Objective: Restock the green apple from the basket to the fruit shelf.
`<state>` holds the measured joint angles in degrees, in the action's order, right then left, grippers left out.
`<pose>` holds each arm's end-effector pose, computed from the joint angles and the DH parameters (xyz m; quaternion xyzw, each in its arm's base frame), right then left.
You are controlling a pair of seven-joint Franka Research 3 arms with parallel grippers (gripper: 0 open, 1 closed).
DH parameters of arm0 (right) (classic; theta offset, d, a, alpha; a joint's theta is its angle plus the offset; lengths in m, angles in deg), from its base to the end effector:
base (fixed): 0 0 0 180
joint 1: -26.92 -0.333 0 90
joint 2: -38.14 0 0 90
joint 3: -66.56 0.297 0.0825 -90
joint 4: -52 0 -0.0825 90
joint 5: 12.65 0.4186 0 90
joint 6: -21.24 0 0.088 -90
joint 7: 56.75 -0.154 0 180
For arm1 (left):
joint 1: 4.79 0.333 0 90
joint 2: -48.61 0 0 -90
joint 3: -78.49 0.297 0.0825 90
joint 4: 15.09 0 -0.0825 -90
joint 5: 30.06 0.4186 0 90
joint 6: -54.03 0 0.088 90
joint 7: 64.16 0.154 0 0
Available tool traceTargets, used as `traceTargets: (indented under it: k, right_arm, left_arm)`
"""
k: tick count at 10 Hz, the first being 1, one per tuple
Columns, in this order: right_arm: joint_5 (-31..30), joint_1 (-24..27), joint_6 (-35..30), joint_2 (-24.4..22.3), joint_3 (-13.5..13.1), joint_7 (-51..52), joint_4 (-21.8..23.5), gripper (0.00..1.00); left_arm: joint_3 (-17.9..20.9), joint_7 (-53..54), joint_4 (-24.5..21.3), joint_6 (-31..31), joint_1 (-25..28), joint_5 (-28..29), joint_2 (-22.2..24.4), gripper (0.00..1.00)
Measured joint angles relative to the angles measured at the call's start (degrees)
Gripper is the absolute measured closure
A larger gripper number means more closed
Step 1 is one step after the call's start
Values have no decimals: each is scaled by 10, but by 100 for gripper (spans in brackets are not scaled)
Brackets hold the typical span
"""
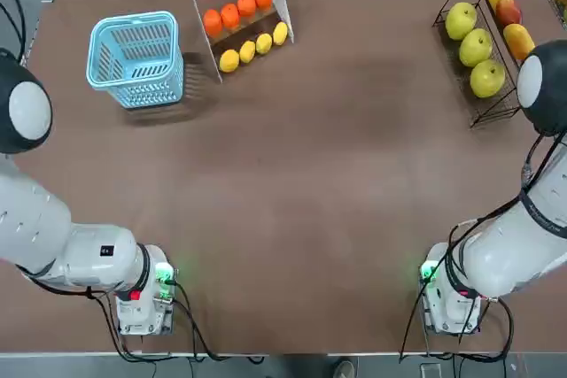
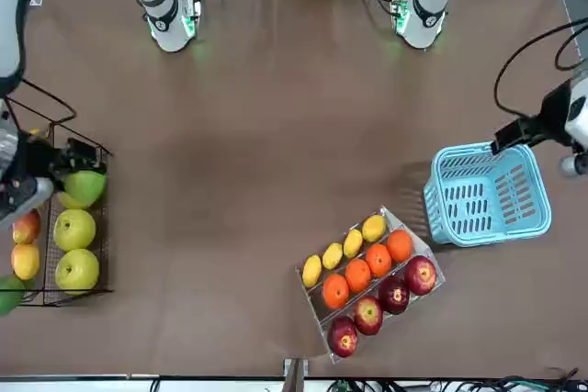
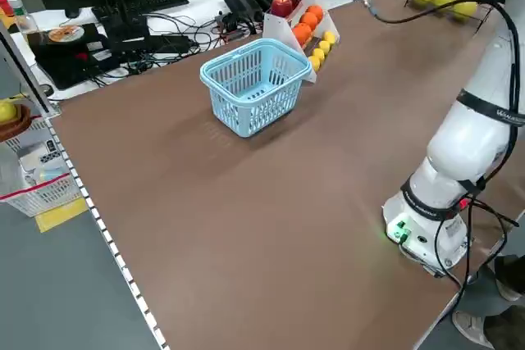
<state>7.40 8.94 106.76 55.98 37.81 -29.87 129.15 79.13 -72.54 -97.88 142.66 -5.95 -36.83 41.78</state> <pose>0.6544 -0.0300 0.4933 -0.9819 -0.1469 0.0286 0.1158 0.6204 -0.0244 0.5489 0.9960 0.0675 -0.0131 0.0575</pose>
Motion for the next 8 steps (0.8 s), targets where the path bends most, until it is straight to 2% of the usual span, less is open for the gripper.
traceTargets:
  k: [2,4,6,8]
  right_arm:
    - [-51,30,-60,-3,9,-16,-55,12]
    - [-112,62,-111,-5,40,-22,-117,12]
    - [-175,81,-132,-5,49,-13,-147,12]
    - [-223,106,-126,-3,59,60,-165,12]
  left_arm:
    - [0,5,-1,-7,-4,0,13,0]
    - [0,5,-3,-7,-9,4,6,0]
    - [1,5,-4,-7,-9,16,3,0]
    - [2,6,-4,-7,-8,16,3,0]
